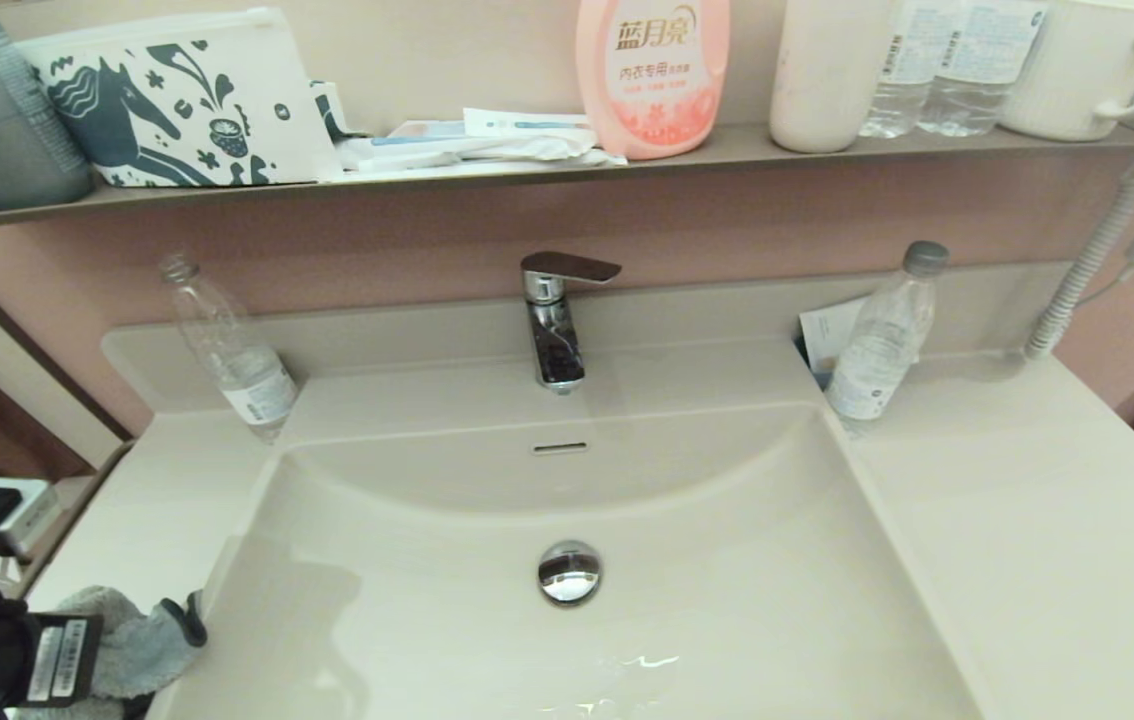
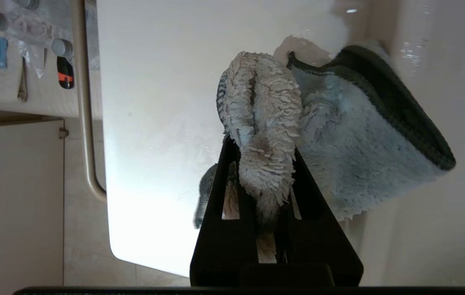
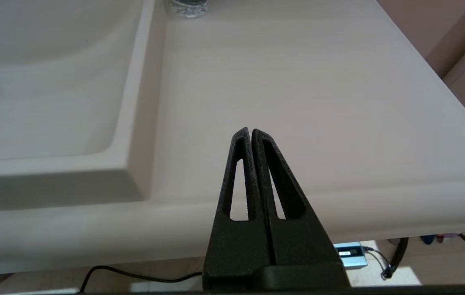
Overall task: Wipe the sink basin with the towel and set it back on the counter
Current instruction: Wipe the sink
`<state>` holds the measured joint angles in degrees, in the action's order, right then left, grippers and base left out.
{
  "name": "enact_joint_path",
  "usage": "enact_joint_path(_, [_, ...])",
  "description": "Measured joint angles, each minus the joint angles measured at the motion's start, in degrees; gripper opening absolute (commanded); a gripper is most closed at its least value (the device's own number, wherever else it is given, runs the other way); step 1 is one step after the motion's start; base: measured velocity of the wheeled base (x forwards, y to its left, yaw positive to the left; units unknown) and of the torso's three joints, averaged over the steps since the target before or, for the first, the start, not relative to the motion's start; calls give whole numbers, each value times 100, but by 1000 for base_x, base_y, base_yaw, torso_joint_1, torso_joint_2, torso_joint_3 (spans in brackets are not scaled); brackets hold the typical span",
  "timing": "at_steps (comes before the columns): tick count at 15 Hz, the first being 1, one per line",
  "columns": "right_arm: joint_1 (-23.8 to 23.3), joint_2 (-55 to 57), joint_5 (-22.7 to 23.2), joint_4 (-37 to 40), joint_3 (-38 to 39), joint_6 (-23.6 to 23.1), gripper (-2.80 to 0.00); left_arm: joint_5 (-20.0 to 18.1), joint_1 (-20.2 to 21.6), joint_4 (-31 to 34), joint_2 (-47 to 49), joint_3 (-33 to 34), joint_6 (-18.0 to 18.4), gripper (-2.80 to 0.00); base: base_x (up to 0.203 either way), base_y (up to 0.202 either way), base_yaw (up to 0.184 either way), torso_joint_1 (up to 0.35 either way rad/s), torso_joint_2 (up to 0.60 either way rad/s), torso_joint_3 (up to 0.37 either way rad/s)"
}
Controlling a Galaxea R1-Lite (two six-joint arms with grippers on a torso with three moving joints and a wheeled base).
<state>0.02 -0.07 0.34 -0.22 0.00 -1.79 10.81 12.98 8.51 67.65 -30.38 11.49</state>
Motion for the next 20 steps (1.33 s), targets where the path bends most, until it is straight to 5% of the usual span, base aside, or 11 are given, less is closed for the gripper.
enact_joint_path(10, [3,0,-1,6,0,0,-280,-49,-260,733,-8,-578,-176,-280,0,0,0,0,0,0])
enact_joint_path(14, [1,0,-3,6,0,1,-280,-49,-669,1881,95,-1362,-637,-280,0,0,0,0,0,0])
enact_joint_path(20, [6,0,-3,6,0,0,-280,-360,-543,2009,801,-1070,-836,-280,0,0,0,0,0,0])
